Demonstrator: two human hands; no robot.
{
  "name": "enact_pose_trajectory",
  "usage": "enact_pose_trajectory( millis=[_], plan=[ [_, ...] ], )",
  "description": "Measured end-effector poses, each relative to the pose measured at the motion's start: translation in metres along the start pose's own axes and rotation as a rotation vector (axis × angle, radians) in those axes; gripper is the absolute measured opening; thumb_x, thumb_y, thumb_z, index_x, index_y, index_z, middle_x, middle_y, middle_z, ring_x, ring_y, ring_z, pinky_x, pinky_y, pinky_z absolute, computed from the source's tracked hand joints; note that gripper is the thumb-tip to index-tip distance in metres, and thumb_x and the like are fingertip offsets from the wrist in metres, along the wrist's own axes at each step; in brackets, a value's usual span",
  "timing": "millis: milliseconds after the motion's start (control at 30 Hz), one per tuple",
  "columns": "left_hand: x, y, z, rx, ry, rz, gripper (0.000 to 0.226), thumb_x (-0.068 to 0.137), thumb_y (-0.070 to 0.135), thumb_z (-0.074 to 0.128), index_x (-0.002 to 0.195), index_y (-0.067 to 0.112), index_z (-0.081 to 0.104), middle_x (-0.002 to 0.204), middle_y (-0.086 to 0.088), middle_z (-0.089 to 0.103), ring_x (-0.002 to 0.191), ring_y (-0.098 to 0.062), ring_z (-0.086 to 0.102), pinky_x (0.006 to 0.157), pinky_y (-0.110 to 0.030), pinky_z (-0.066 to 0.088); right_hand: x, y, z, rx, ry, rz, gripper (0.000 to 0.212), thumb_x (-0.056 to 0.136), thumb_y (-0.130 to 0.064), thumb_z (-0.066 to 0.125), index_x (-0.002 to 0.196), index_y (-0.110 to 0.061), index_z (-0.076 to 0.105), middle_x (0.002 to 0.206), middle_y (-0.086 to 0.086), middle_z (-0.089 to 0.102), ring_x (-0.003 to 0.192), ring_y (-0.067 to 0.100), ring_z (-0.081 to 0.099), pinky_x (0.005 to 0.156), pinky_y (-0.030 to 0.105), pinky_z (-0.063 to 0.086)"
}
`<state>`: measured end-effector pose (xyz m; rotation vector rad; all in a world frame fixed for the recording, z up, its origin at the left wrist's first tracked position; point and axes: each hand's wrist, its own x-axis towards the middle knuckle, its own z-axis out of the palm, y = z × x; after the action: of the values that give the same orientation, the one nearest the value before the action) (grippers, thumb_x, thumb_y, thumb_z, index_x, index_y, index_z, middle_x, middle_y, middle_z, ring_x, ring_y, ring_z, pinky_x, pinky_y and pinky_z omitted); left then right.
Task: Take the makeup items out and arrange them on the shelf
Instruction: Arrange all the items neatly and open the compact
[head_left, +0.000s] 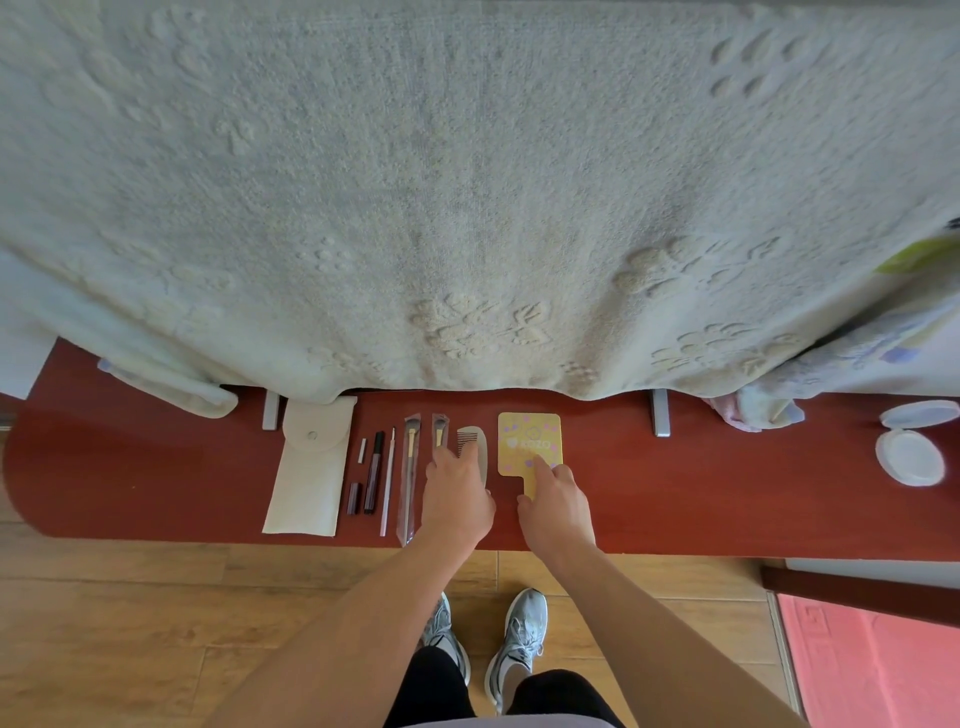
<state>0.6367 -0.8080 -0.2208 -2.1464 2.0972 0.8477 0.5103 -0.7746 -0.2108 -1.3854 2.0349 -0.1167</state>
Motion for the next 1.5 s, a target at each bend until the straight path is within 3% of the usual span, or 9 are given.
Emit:
enact_pose_trajectory(
  millis=[600,1300,1500],
  plan=[
    [0.002,-0.003,-0.001,-0.032,0.001,-0.003,0.065,0.088,0.023,0.074,0.144,0.019,0.042,0.127,-0.013,0.047,0.114,-0.029,0.055,0.093,-0.034,0.049,0.002,0.004,-0.002,0.043,-0.01,-0.013,0.053,0.097,-0.021,0.055,0.146,-0.023,0.036,0.132,0.006,0.047,0.104,0.024,0.059,0.074,0.026,0.047],
    [0.001,-0.004,-0.003,-0.001,0.007,0.015,0.062,0.088,0.027,0.075,0.142,0.018,0.046,0.128,-0.01,0.049,0.116,-0.028,0.054,0.091,-0.033,0.049,0.004,0.009,-0.004,0.05,-0.025,-0.033,0.059,0.094,-0.024,0.06,0.147,-0.023,0.036,0.128,0.005,0.05,0.105,0.025,0.059,0.085,0.034,0.053],
    [0.0,-0.004,-0.003,-0.006,0.015,0.011,0.064,0.088,0.028,0.074,0.143,0.018,0.044,0.13,-0.01,0.048,0.116,-0.027,0.055,0.092,-0.034,0.05,0.004,0.01,-0.004,0.049,-0.029,-0.044,0.059,0.093,-0.025,0.061,0.146,-0.026,0.035,0.125,0.004,0.052,0.103,0.022,0.059,0.081,0.031,0.053]
  ],
)
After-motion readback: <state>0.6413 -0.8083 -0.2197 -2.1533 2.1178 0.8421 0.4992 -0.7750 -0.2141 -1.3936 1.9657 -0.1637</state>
